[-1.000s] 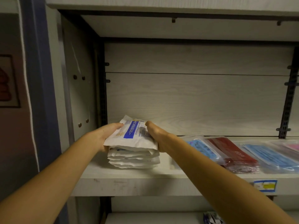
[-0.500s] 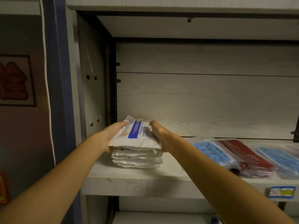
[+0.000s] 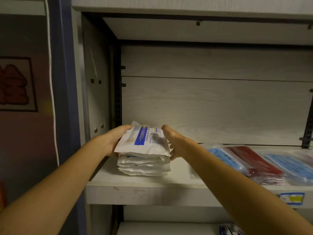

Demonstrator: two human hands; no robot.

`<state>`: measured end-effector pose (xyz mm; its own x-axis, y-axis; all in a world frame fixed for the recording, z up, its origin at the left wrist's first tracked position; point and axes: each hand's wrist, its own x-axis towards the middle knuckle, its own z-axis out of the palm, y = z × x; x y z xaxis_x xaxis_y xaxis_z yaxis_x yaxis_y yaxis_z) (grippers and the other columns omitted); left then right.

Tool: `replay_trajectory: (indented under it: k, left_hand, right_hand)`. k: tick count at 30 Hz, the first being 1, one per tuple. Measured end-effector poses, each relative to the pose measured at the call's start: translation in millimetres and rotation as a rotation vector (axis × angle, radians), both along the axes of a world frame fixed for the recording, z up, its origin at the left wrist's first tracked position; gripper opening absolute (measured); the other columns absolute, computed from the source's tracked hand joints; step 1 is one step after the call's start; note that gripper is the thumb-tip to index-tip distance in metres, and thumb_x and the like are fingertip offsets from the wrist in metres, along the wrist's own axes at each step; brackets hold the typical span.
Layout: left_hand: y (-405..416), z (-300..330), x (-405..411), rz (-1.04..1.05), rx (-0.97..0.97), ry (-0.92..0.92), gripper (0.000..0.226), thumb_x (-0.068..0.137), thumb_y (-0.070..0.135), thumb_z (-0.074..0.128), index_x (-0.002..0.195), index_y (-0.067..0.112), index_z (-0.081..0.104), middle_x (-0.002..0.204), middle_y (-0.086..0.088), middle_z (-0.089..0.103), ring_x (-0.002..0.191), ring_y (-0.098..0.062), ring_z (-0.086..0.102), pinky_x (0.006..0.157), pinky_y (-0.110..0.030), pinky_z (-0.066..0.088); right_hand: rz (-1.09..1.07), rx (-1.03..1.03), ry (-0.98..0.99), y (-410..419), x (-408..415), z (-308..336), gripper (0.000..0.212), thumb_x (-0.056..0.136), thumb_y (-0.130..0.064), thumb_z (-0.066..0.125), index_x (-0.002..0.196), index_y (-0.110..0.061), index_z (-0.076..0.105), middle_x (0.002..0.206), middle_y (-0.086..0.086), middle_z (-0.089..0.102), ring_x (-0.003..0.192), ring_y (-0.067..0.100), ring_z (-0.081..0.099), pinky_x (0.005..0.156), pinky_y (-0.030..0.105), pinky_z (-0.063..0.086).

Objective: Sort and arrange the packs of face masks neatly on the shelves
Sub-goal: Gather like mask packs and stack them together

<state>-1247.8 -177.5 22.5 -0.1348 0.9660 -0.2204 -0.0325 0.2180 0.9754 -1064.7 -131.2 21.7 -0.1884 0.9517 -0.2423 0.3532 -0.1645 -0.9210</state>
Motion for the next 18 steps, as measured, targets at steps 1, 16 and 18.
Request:
replay_trajectory:
  k: [1,16,18]
  left_hand:
    - [-3.7,2.7,2.5,-0.005,0.006,0.018,0.031,0.092,0.043,0.055,0.098,0.014,0.065,0.08,-0.008,0.074,0.068,-0.023,0.071,0.057,-0.031,0.057]
    - [-6.7,28.6,66.9,0.295,0.651,1.142,0.035,0.094,0.03,0.051,0.126,0.016,0.052,0.125,-0.006,0.056,0.103,-0.022,0.055,0.083,-0.034,0.046]
    - [-7.8,26.2,91.3,0.233,0.754,1.283,0.034,0.093,0.028,0.049,0.124,0.014,0.054,0.126,-0.008,0.057,0.109,-0.028,0.055,0.091,-0.037,0.045]
  right_hand:
    - [-0.002,0.011,0.0,-1.2,1.1,1.4,0.062,0.099,-0.048,0.026,0.15,-0.013,0.022,0.156,0.017,0.023,0.139,0.042,0.028,0.11,0.059,0.03]
    - [-0.121,0.585,-0.263,-25.6,96.5,30.5,0.024,0.095,-0.023,0.052,0.109,-0.008,0.065,0.098,0.01,0.07,0.082,0.024,0.067,0.079,0.039,0.059]
    - [-0.144,0.716,-0.409,-30.8,116.7,27.7,0.023,0.094,-0.02,0.053,0.108,-0.009,0.069,0.097,0.011,0.072,0.084,0.024,0.067,0.079,0.034,0.057]
